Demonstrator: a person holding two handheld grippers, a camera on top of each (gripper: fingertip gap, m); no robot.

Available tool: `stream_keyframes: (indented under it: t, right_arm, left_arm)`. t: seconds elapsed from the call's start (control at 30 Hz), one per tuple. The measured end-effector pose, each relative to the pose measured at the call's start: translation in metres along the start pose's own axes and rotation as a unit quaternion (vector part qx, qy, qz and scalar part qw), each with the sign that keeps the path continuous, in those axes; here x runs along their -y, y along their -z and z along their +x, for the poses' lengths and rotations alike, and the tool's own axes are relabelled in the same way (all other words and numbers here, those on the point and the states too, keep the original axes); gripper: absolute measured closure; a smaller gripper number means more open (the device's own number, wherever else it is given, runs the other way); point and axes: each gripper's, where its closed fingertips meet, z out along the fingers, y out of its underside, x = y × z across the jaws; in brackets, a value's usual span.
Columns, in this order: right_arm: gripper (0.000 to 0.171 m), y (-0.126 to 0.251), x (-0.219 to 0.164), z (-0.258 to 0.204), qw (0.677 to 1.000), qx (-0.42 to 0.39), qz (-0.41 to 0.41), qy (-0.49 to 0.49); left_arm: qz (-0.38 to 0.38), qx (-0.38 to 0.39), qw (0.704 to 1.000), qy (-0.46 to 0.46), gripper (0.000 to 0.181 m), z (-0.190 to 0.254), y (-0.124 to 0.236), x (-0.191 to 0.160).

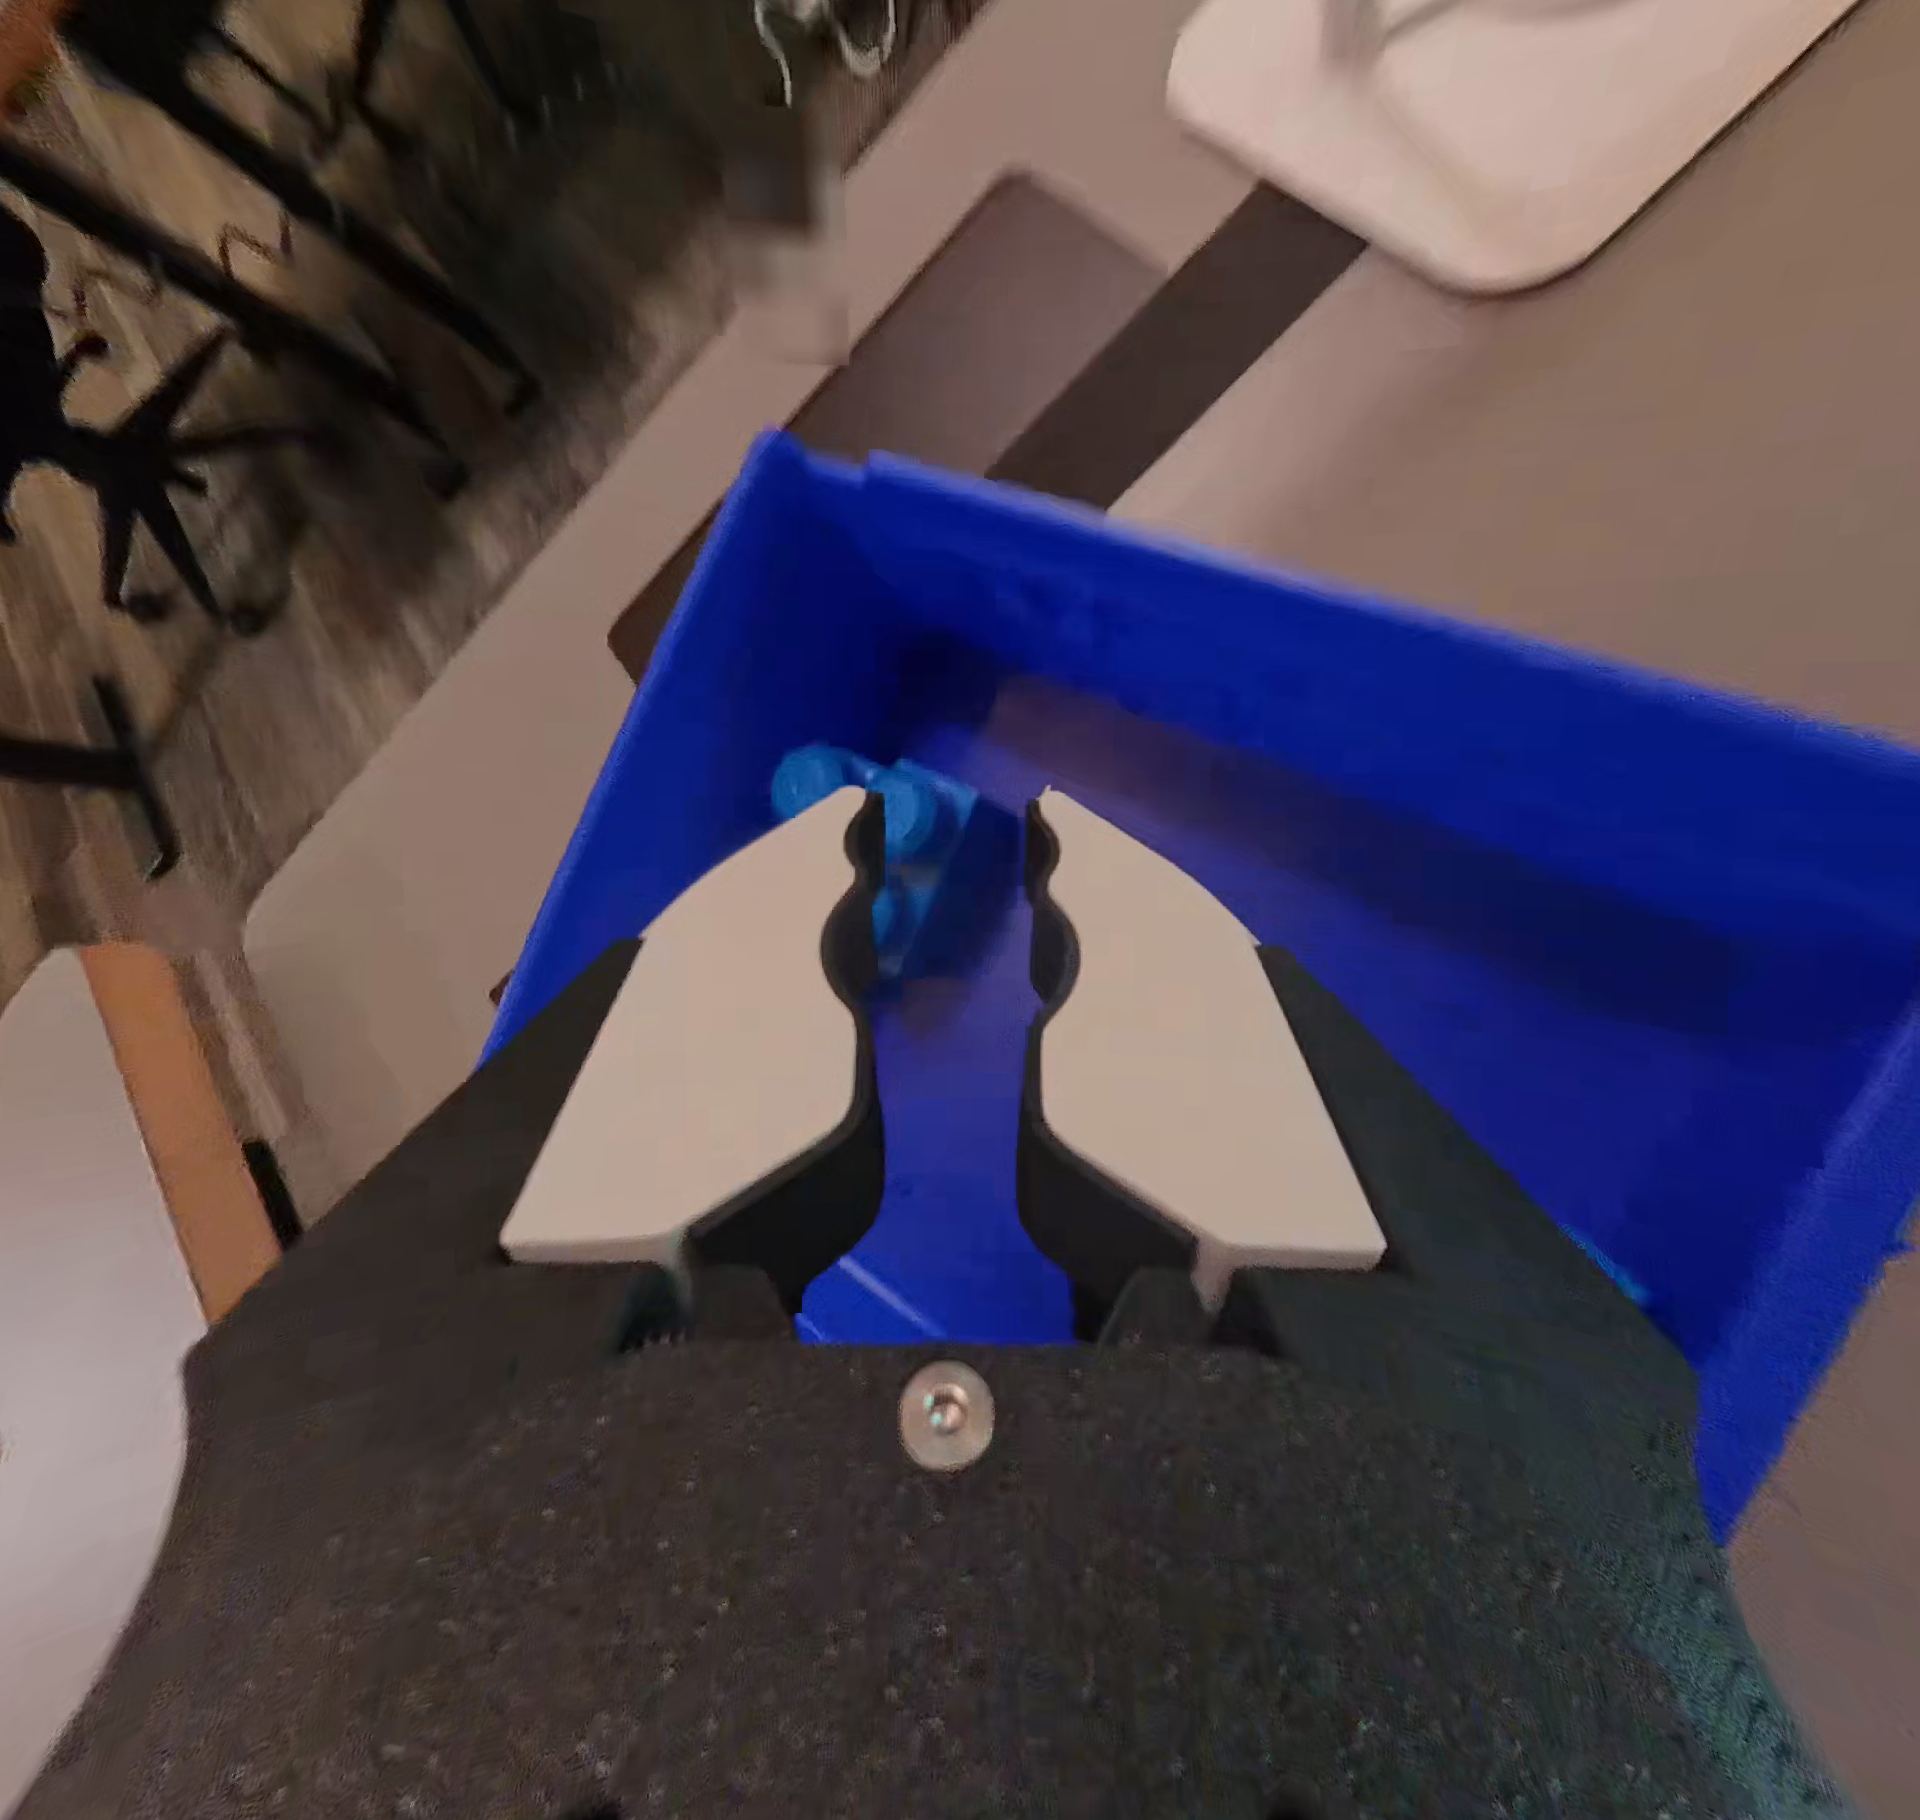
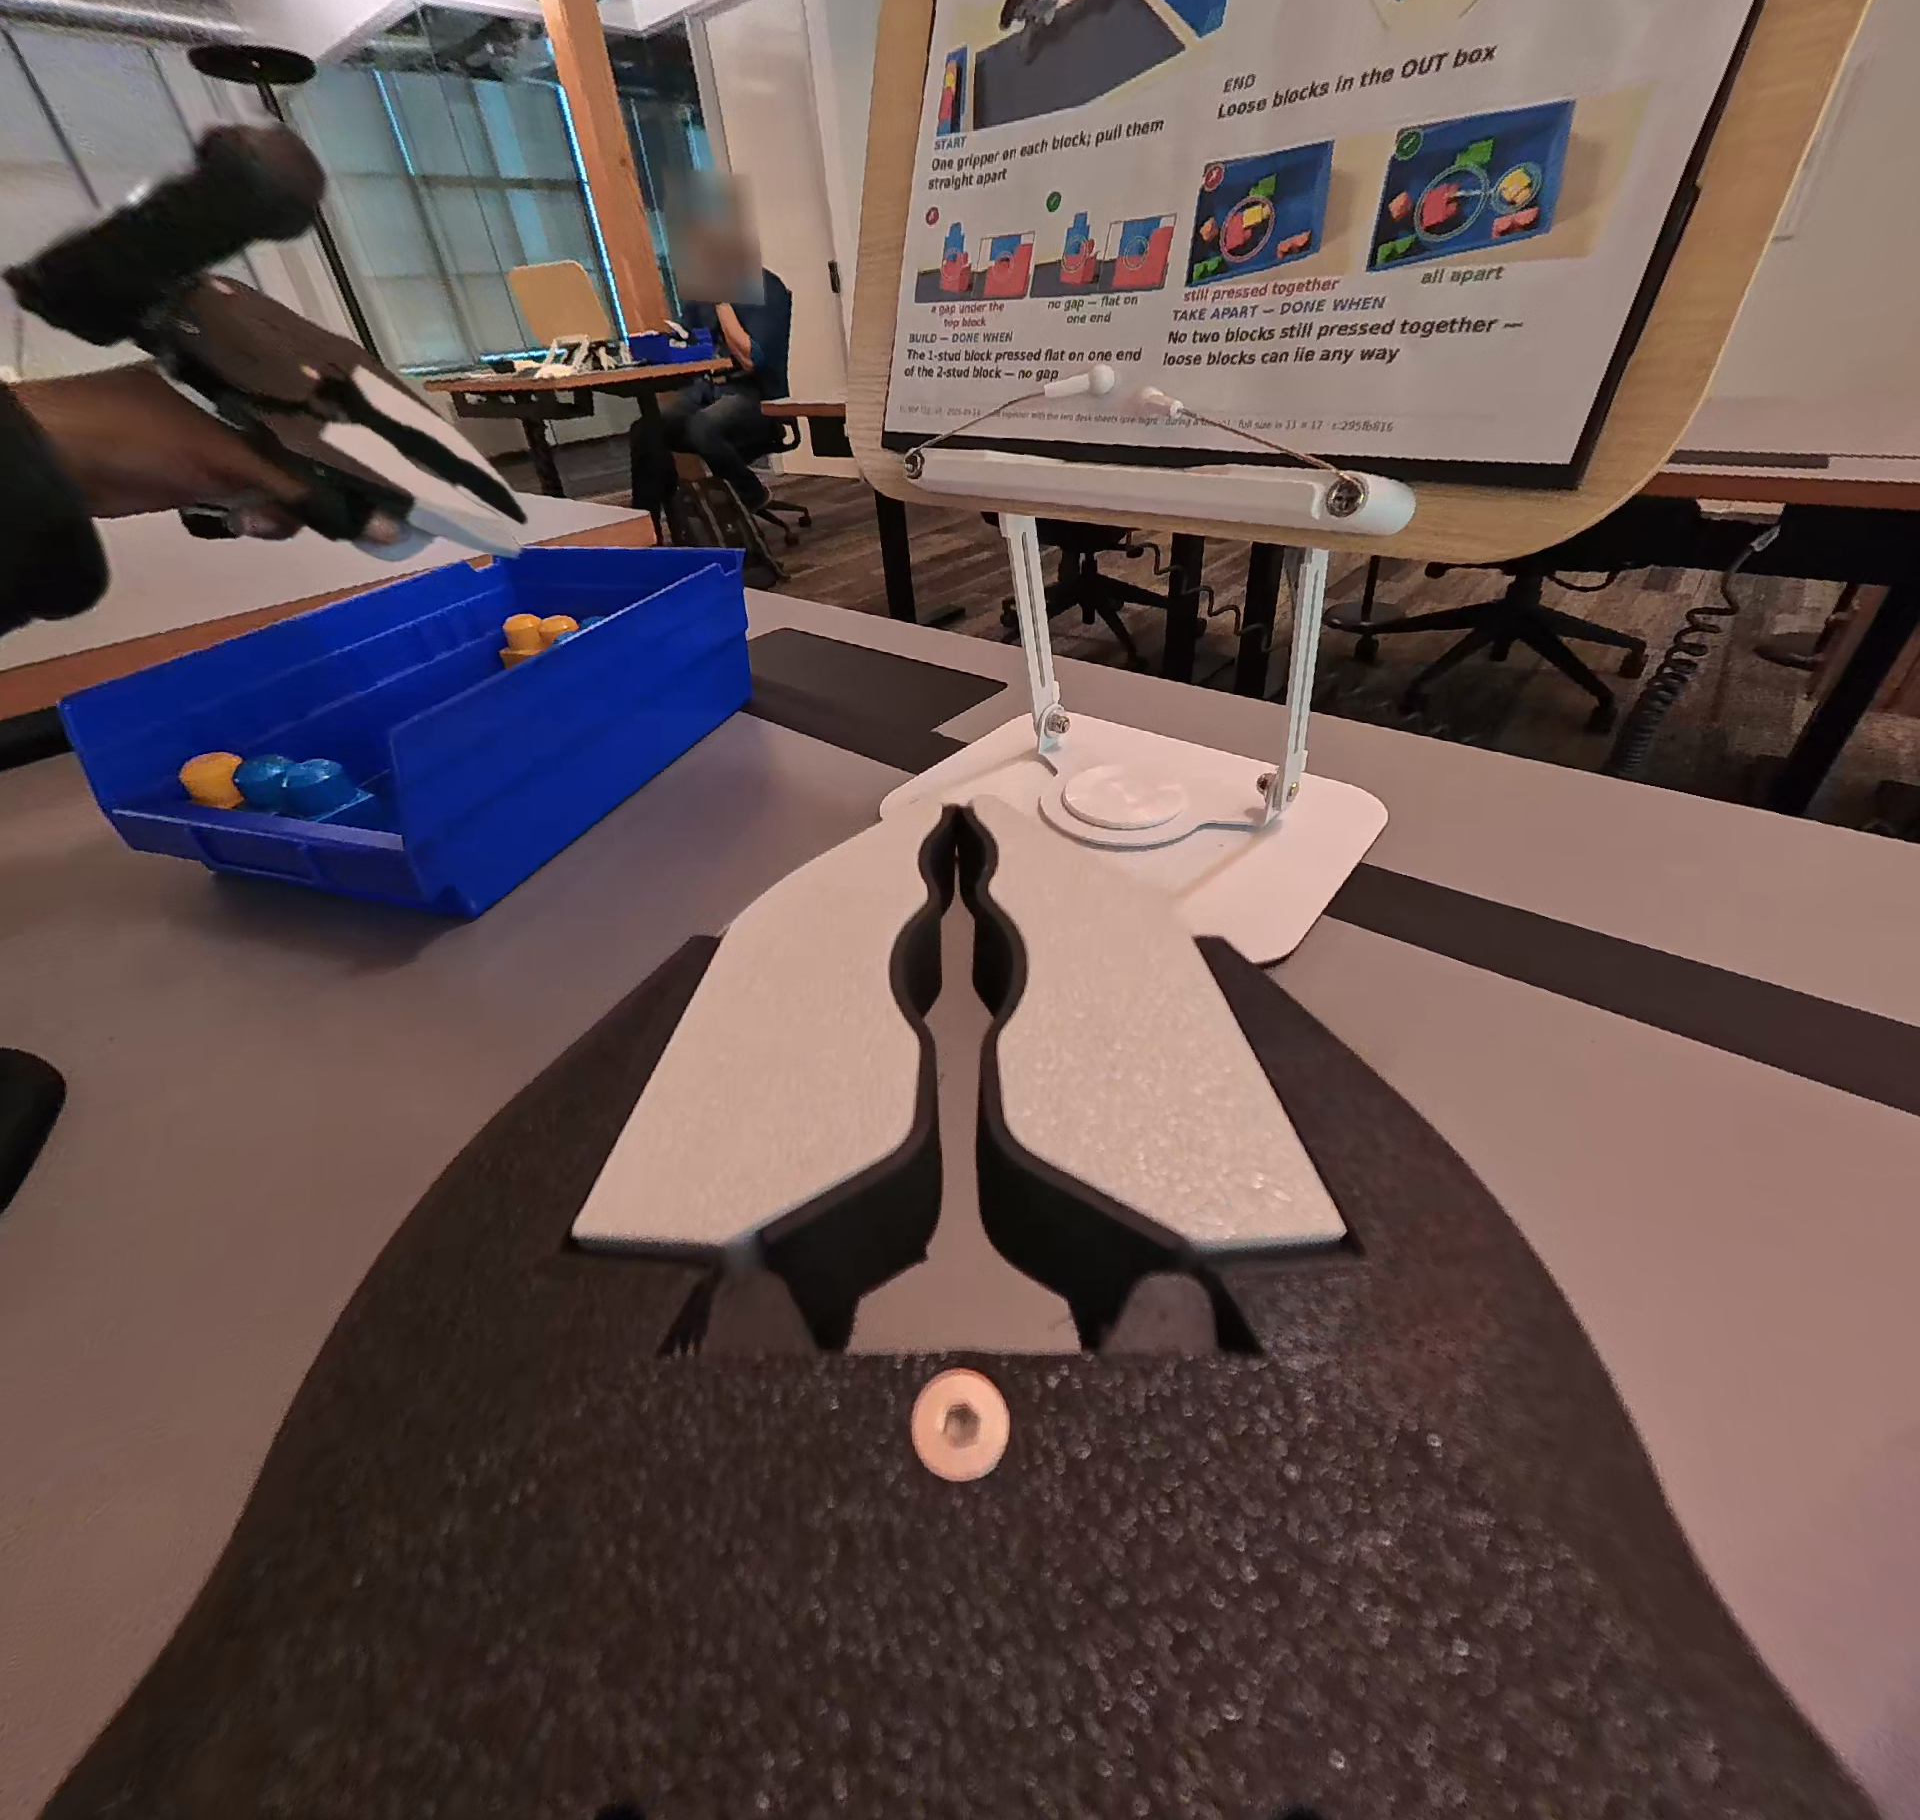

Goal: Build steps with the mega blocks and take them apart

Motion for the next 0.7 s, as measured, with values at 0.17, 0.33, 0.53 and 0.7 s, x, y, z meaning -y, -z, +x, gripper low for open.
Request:
stream_keyframes:
  t: [0.17,0.33,0.53,0.7]
  right_arm:
    - [0.171,-0.001,-0.002,-0.002,1.0,0.011,-0.002,-0.016]
    - [0.171,-0.001,-0.002,-0.001,1.0,0.013,-0.003,-0.018]
    - [0.171,-0.004,-0.005,-0.004,1.0,0.02,-0.007,-0.018]
    - [0.171,-0.005,-0.007,-0.007,0.999,0.027,-0.01,-0.015]
  left_arm:
    - [-0.099,-0.019,0.995,-0.009,0.145,-0.017,-0.03,-0.046]
    - [-0.154,-0.028,0.988,-0.014,0.142,-0.024,-0.049,-0.068]
    - [-0.193,-0.042,0.98,-0.028,0.141,-0.023,-0.064,-0.077]
    - [-0.215,-0.041,0.975,-0.04,0.143,-0.019,-0.075,-0.086]
